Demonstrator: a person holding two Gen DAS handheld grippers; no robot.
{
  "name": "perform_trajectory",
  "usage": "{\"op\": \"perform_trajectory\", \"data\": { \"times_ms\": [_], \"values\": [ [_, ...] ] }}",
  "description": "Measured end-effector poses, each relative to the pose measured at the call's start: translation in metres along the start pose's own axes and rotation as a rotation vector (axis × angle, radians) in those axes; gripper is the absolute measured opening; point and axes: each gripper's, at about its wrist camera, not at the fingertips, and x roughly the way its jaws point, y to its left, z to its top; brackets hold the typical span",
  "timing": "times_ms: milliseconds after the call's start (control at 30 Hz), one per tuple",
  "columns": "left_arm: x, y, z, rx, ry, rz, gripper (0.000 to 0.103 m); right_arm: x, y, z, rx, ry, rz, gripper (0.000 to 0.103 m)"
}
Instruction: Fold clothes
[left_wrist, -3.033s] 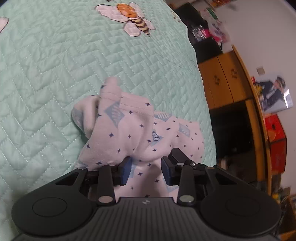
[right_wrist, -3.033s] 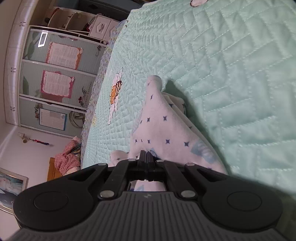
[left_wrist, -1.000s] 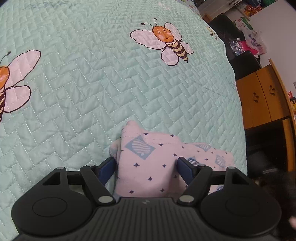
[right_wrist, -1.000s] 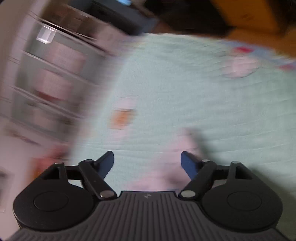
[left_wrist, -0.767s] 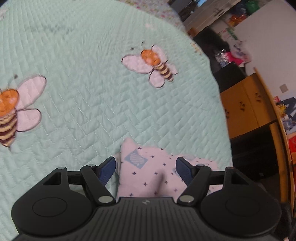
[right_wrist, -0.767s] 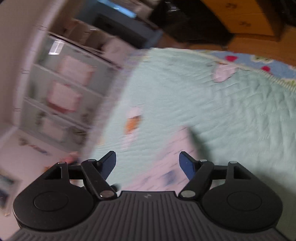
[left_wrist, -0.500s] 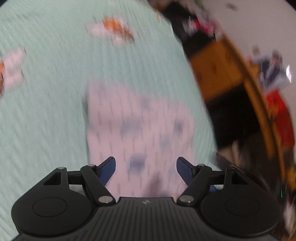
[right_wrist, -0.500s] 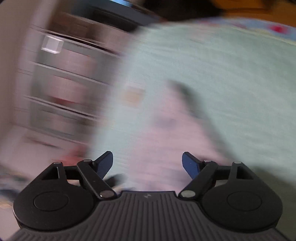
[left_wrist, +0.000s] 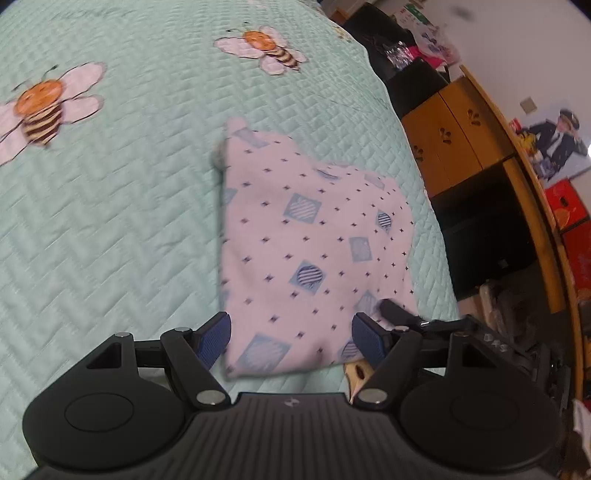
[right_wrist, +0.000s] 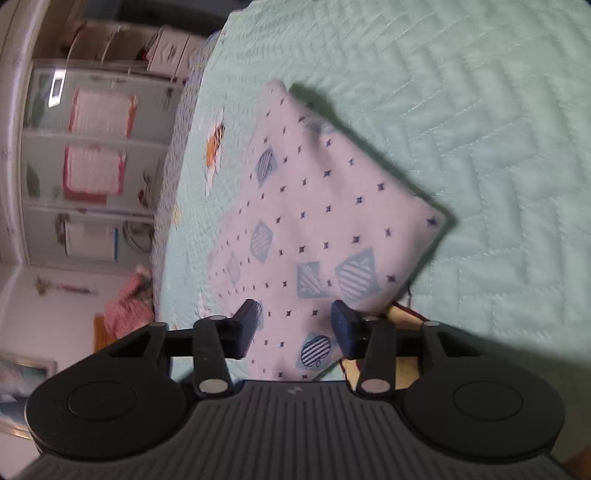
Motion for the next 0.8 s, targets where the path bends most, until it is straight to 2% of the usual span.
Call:
{"op": "perform_trajectory", "data": {
  "times_ms": [33, 67, 167, 300, 367, 400, 433, 467, 500, 533, 567, 600, 633, 700, 733, 800],
  "values": [
    [-0.004, 0.006, 0.0, -0.026, -0.005, -0.002, 0.075, -0.002, 0.011, -0.001, -0.027, -0.015, 0.024, 0.071],
    [-0.007, 0.011, 0.0, -0.058, -0.009, -0.002, 0.075, -0.003, 0.022, -0.001, -0.053, -0.028, 0.053, 0.075],
    [-0.015, 0.026, -0.002, -0.141, -0.008, 0.0, 0.075, 0.018, 0.057, 0.012, -0.083, -0.034, 0.184, 0.075],
    [-0.027, 0.037, 0.0, -0.181, -0.036, 0.019, 0.075, 0.066, 0.09, 0.036, -0.093, -0.02, 0.258, 0.075],
    [-0.028, 0.041, 0.003, -0.19, -0.045, 0.031, 0.075, 0.097, 0.096, 0.043, -0.117, 0.025, 0.222, 0.074],
    [-0.028, 0.043, 0.006, -0.191, -0.043, 0.033, 0.075, 0.11, 0.098, 0.044, -0.147, 0.022, 0.134, 0.074],
    [-0.028, 0.044, 0.008, -0.188, -0.041, 0.033, 0.075, 0.118, 0.095, 0.041, -0.169, 0.019, 0.027, 0.068],
    [-0.027, 0.043, 0.009, -0.181, -0.045, 0.036, 0.075, 0.125, 0.089, 0.039, -0.174, 0.03, -0.017, 0.063],
    [-0.027, 0.043, 0.01, -0.174, -0.05, 0.039, 0.075, 0.125, 0.086, 0.041, -0.166, 0.03, -0.007, 0.06],
    [-0.028, 0.042, 0.01, -0.166, -0.057, 0.041, 0.075, 0.123, 0.084, 0.041, -0.159, 0.028, 0.008, 0.062],
    [-0.027, 0.042, 0.01, -0.161, -0.062, 0.046, 0.075, 0.114, 0.085, 0.039, -0.156, 0.023, 0.044, 0.064],
    [-0.027, 0.042, 0.009, -0.157, -0.065, 0.052, 0.075, 0.105, 0.087, 0.035, -0.159, 0.018, 0.099, 0.072],
    [-0.026, 0.041, 0.009, -0.152, -0.069, 0.058, 0.075, 0.097, 0.09, 0.032, -0.158, 0.016, 0.158, 0.075],
    [-0.023, 0.041, 0.007, -0.151, -0.068, 0.073, 0.075, 0.094, 0.09, 0.026, -0.153, 0.044, 0.217, 0.077],
    [-0.02, 0.041, 0.005, -0.158, -0.061, 0.083, 0.075, 0.1, 0.09, 0.027, -0.163, 0.073, 0.199, 0.079],
    [-0.019, 0.043, 0.0, -0.186, -0.043, 0.108, 0.075, 0.121, 0.089, 0.024, -0.205, 0.128, 0.086, 0.079]
  ]
}}
